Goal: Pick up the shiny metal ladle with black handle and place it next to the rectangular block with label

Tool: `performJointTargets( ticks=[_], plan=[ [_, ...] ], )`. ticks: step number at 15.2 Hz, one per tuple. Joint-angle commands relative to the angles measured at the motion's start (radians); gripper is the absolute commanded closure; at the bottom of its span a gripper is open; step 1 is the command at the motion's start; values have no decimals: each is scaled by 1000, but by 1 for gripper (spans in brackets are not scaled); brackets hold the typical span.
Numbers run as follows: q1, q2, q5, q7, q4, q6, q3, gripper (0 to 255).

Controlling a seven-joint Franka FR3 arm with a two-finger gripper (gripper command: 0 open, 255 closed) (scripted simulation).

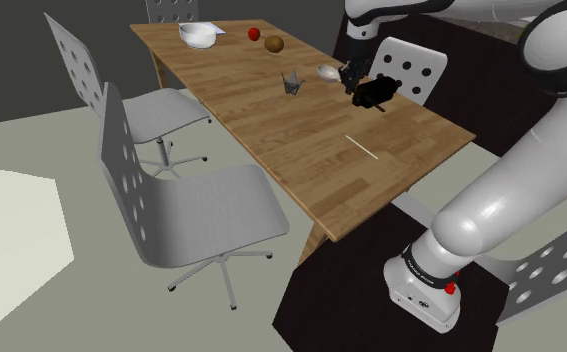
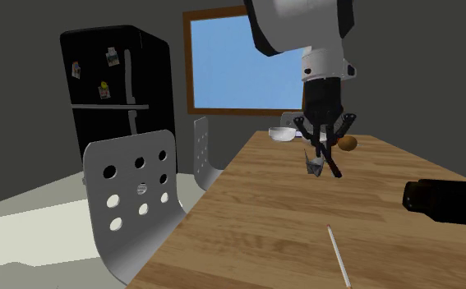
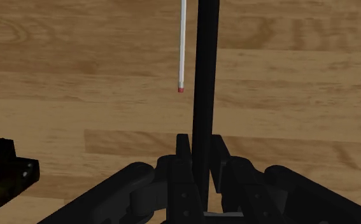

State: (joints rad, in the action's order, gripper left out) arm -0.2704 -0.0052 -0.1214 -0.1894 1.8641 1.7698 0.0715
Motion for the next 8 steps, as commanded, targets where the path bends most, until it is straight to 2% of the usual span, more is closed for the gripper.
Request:
performJointTargets(
  ticks=[1, 8],
  plan=[
    [-23, -17, -6, -46, 29, 17, 24, 255],
    [-103, -46, -26, -203, 67, 47, 109, 255]
  ],
)
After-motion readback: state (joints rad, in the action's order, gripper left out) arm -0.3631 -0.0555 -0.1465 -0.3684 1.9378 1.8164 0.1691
